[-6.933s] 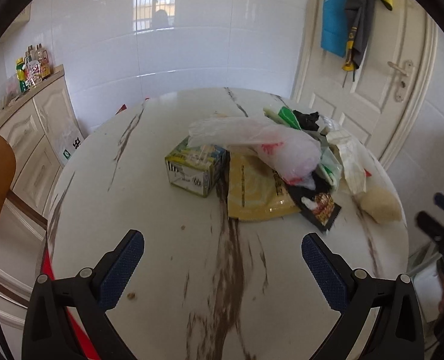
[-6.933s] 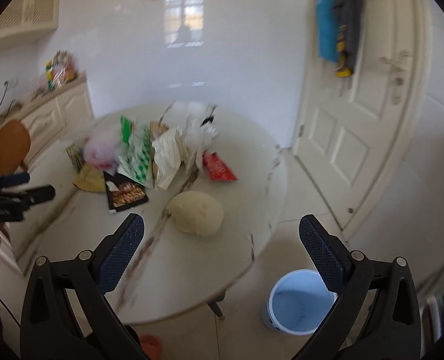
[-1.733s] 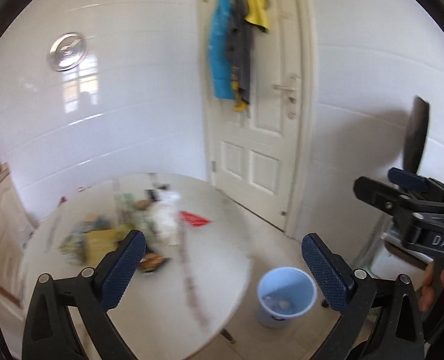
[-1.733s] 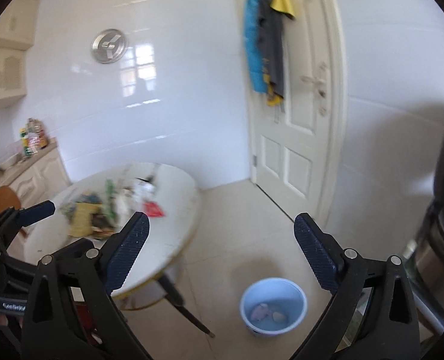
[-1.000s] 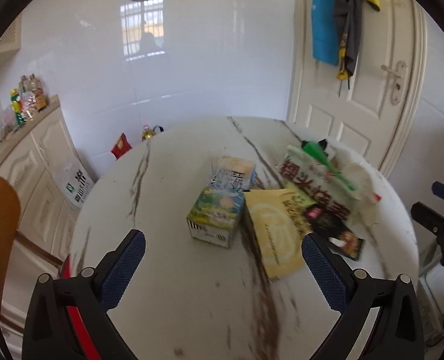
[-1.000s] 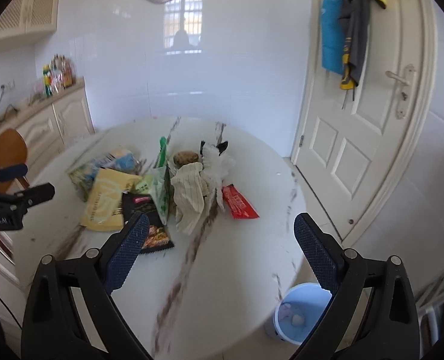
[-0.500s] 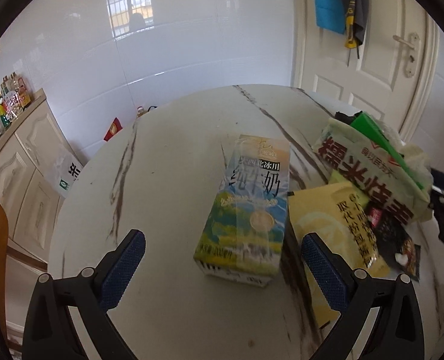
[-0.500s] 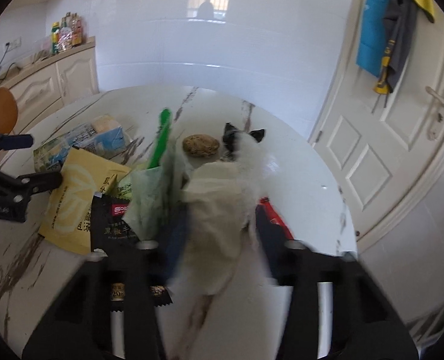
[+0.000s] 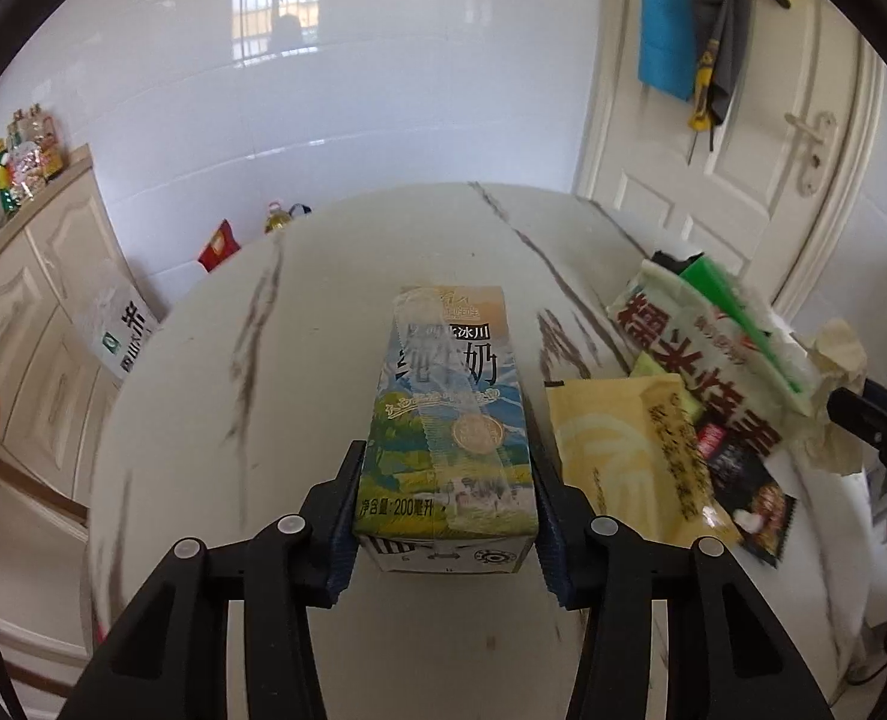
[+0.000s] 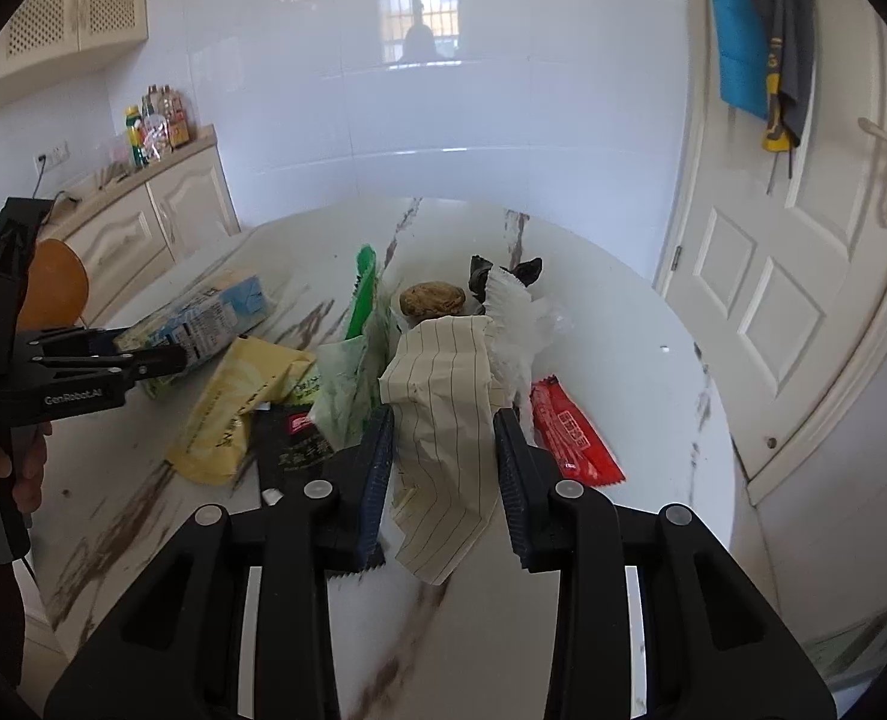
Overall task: Collect trash
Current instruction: 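Grasp the milk carton with the left gripper while the right gripper grasps the striped tissue, then carry the carton and tissue to the blue bucket and open both grippers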
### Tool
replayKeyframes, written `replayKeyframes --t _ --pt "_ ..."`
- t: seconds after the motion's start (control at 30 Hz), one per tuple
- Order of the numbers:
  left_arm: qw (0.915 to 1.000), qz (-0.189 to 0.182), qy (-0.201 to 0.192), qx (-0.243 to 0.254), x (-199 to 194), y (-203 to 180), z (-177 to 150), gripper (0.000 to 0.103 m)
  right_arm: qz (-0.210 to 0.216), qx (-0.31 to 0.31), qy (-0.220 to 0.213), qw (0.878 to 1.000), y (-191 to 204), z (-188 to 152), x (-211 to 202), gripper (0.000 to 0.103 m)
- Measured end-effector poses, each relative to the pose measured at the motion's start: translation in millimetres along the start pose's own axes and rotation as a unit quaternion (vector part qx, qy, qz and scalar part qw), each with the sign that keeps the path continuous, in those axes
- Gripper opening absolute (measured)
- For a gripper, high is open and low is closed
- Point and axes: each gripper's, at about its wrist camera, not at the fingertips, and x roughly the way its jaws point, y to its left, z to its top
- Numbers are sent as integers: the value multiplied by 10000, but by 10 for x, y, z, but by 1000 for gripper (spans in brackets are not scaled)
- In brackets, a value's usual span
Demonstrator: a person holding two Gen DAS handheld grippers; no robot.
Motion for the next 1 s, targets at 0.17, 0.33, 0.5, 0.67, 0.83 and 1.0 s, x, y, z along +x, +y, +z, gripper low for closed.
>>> replayKeyframes --t 0.17,0.33,0.5,0.67,0.83,1.0 --pt "9990 -69 -422 -124 -436 -65 -171 45 170 121 -164 9996 -15 -41 -281 32" --pt "9969 -283 -728 -91 -861 -335 -387 45 217 195 -339 9990 -37 -122 -590 32" --pt "9932 -642 -928 284 -1189 -863 -474 45 151 316 -522 9980 -143 -227 -925 32" --pt "9867 -1046 -990 758 -1330 -1498 -494 45 -83 571 -691 9959 -456 -418 -1292 32" --pt "9751 -1594 -869 1277 -1268 -2298 -491 45 -481 962 -748 9914 -981 -696 -1609 32" --pt "9642 -1980 -541 1677 -965 -2956 -516 45 -869 1457 -620 9836 -1603 -1074 -1723 32"
